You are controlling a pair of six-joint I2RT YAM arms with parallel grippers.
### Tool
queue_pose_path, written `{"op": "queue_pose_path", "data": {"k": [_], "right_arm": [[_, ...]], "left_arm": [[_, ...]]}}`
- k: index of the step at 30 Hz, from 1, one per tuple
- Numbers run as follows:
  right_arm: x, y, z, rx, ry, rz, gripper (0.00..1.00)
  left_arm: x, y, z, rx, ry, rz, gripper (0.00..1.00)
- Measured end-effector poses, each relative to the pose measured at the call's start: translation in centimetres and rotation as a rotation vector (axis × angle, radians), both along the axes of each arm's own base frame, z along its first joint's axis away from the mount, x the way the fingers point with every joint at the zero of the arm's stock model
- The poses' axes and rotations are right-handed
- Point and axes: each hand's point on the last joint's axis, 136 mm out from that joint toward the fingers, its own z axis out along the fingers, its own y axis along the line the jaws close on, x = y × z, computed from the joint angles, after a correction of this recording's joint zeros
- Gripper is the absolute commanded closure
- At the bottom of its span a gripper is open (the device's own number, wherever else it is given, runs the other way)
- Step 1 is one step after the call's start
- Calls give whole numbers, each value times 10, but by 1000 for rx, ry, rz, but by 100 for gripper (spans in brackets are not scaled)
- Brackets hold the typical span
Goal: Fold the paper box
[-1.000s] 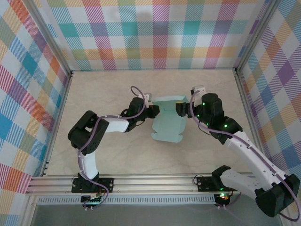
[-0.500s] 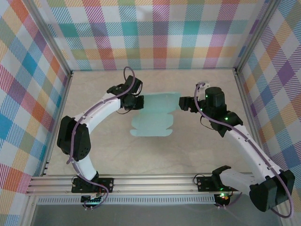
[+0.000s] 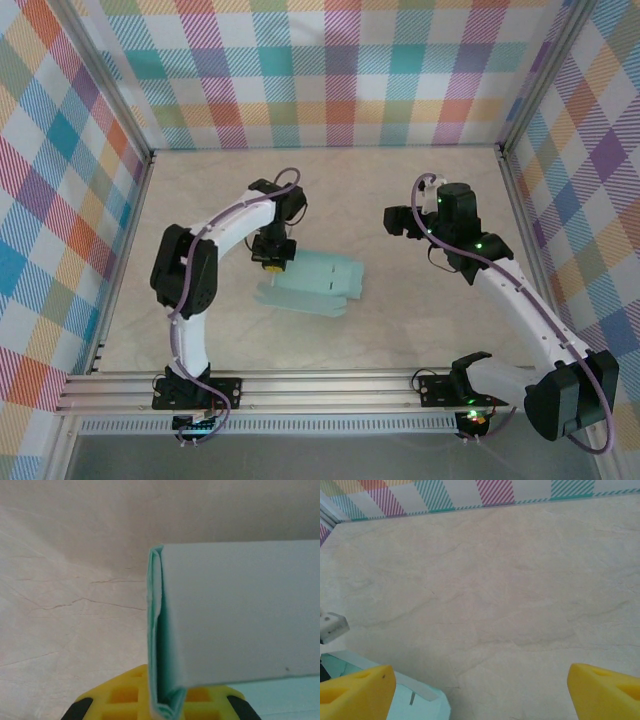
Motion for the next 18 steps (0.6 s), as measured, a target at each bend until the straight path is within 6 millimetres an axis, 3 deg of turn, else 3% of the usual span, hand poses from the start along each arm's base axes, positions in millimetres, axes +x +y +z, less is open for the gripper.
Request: {"op": "queue_pose_path", "data": {"k": [5, 11, 18], "right_arm": [[2, -5, 0, -17, -7, -5, 12], [5, -9, -4, -43, -5, -2, 11], [6, -12, -5, -49, -6, -6, 11]], "left_arm": [[0, -3, -15, 7, 47, -10, 91], [6, -6, -21, 8, 54, -22, 72], [16, -12, -13, -8, 21, -21, 61]]}}
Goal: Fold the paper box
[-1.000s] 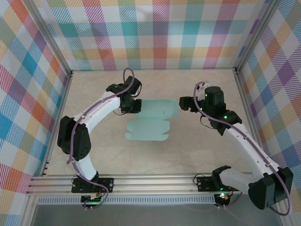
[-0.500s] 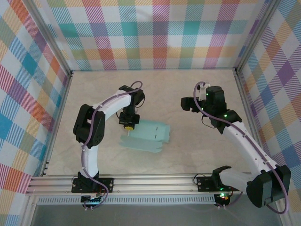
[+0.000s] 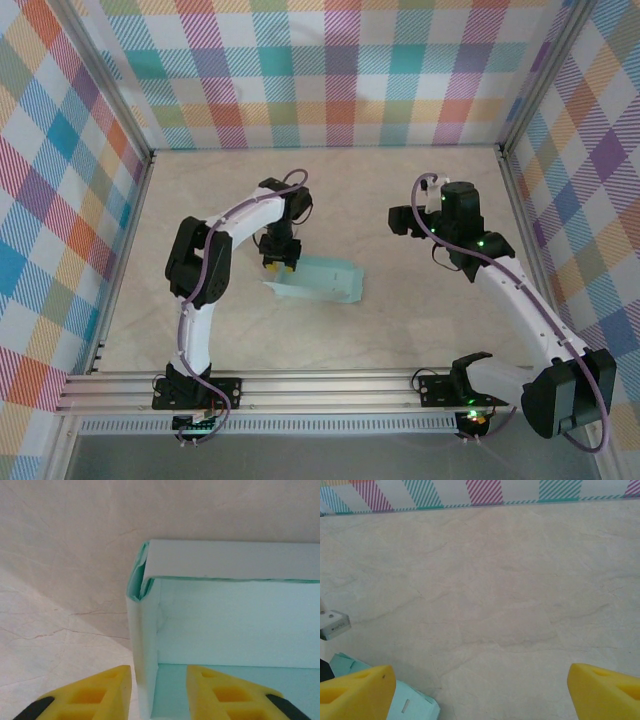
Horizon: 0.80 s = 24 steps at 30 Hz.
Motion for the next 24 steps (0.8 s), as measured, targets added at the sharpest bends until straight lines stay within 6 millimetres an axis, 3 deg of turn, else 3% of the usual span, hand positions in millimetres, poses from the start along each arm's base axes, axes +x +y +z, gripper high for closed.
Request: {"op": "queue_pose_path", "data": {"k": [2, 3, 5, 8, 10, 14, 17, 20, 24], "right_arm": [[0, -1, 0, 1, 0, -1, 12], [0, -1, 0, 1, 1, -2, 11], [1, -1, -1, 4, 4, -1, 12], [2, 2, -5, 15, 20, 3, 12], [4, 5, -12, 21, 45, 9, 13], [9, 15, -30, 31, 94, 56, 14], [11, 28, -42, 33, 103, 132, 14], [15, 45, -59, -4, 118, 225, 14], [20, 72, -90, -47, 181, 330, 14]], "left_arm": [[4, -2, 4, -6, -16, 1, 59], [6, -3, 5, -8, -23, 2, 51], [9, -3, 9, -8, -41, 9, 47], [13, 0, 24, -7, -97, 28, 15], [19, 2, 45, -17, -171, 52, 1], [29, 12, 102, -61, -396, 119, 0], [19, 29, 143, -105, -565, 200, 0], [-3, 54, 164, -138, -694, 305, 0], [-44, 91, 165, -170, -790, 479, 0]]}}
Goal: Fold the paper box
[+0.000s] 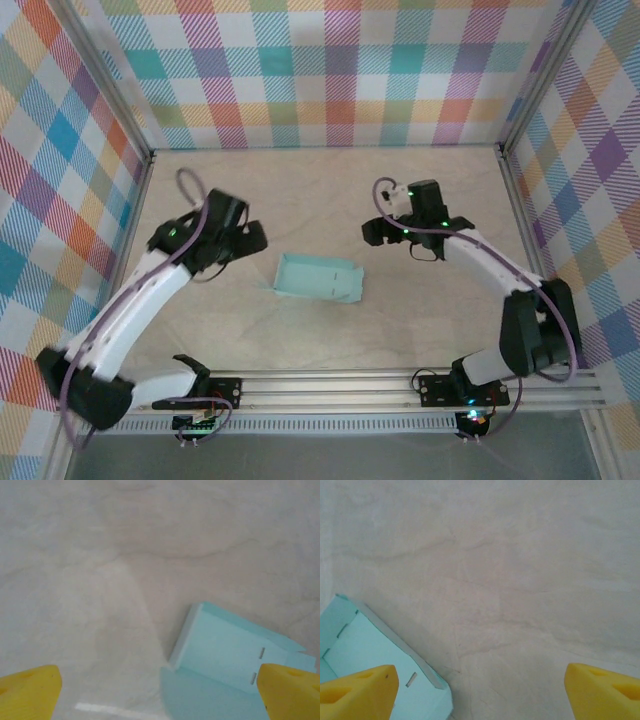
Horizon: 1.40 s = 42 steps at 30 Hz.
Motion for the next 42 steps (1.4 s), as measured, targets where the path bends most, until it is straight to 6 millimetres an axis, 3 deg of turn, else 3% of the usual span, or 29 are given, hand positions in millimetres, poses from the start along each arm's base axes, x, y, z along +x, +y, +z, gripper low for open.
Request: {"op": "queue_pose_path", "data": {"k": [4, 8, 11, 14, 19, 26, 30, 36, 42], "right_arm": [[8, 22, -10, -5, 21, 66, 13], [19, 35, -4, 13, 3, 88, 12], [24, 38, -2, 25, -5, 89, 12], [24, 40, -4, 31, 3, 89, 12], [22, 42, -5, 35, 9, 92, 12], [18, 42, -11, 32, 27, 92, 13], [17, 44, -11, 33, 29, 96, 13], [20, 34, -16, -9, 23, 38, 13], [8, 11, -8, -43, -13, -40, 13]], "left_arm": [[-49, 32, -23, -95, -12, 167, 2], [-97, 45, -77, -222, 55, 296, 11], [-116, 44, -114, -297, 124, 360, 14], [-118, 36, -135, -343, 175, 398, 17], [-99, 9, -144, -396, 214, 388, 22], [-83, -38, -175, -373, 336, 302, 29], [-69, -58, -178, -384, 355, 267, 31], [-14, -101, -159, -393, 320, 156, 33], [45, -136, -165, -351, 312, 43, 33]]}}
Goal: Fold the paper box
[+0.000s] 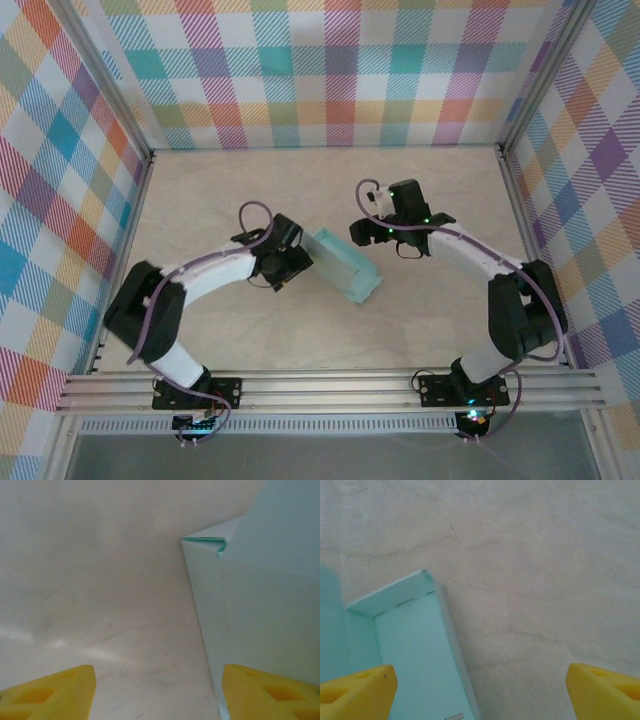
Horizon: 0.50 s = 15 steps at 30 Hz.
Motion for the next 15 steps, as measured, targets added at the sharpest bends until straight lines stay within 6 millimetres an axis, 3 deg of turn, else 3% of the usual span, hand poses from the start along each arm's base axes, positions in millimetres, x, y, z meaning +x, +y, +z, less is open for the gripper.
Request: {"op": "queue_pose_path", "data": {"k": [7, 11, 15], "right_arm": [[-6, -40, 35, 24, -92, -116, 11], [-9, -54, 36, 19, -105, -132, 10], [-12, -56, 30, -22, -119, -74, 9]], "left_arm": [[70, -37, -6, -15, -43, -122, 33], [118, -67, -12, -73, -67, -182, 32], [146, -99, -14, -147, -77, -241, 32]]}}
